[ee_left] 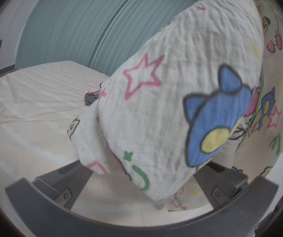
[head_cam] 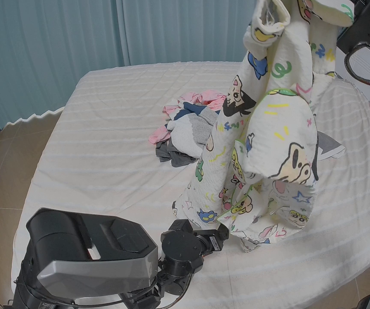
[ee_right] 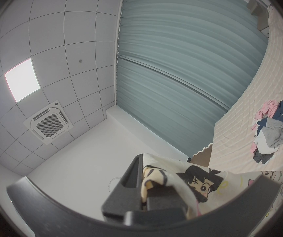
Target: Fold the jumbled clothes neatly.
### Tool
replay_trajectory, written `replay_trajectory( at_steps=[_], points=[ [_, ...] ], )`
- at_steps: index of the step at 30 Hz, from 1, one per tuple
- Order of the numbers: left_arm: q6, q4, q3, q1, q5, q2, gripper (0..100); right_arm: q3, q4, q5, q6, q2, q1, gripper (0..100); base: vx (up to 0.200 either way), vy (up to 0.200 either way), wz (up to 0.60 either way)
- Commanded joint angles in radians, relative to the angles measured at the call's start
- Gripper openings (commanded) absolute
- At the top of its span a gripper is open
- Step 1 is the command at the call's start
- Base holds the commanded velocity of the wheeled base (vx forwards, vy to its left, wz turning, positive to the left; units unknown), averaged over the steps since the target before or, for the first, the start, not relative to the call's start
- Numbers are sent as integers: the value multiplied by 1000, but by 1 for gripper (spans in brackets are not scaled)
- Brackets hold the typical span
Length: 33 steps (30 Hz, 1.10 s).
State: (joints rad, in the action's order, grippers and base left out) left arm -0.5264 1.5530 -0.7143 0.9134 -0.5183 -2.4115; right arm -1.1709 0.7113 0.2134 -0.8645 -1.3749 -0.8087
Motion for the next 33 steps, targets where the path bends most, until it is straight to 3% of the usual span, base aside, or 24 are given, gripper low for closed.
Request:
replay_trajectory(
  at_steps=[1,5,6,14,22,28,33],
  points=[
    [0,18,-4,-2,-17,-8,100,0,0,0,-1,5,-3,0,0,0,0],
    [2,18,-4,-4,-19,-6,100,3,0,-2,-1,7,-1,0,0,0,0],
    [2,18,-4,-4,-19,-5,0,3,0,-2,-1,7,-1,0,0,0,0],
    [31,18,2,-48,-48,35,0,48,-1,-5,1,40,25,0,0,0,0],
    [25,18,253,-48,-39,175,0,111,-6,1,1,86,108,0,0,0,0],
    [20,18,492,-53,44,454,0,200,-4,1,1,109,194,0,0,0,0],
    [25,18,598,-67,110,654,0,267,-1,1,-1,126,250,0,0,0,0]
  ],
)
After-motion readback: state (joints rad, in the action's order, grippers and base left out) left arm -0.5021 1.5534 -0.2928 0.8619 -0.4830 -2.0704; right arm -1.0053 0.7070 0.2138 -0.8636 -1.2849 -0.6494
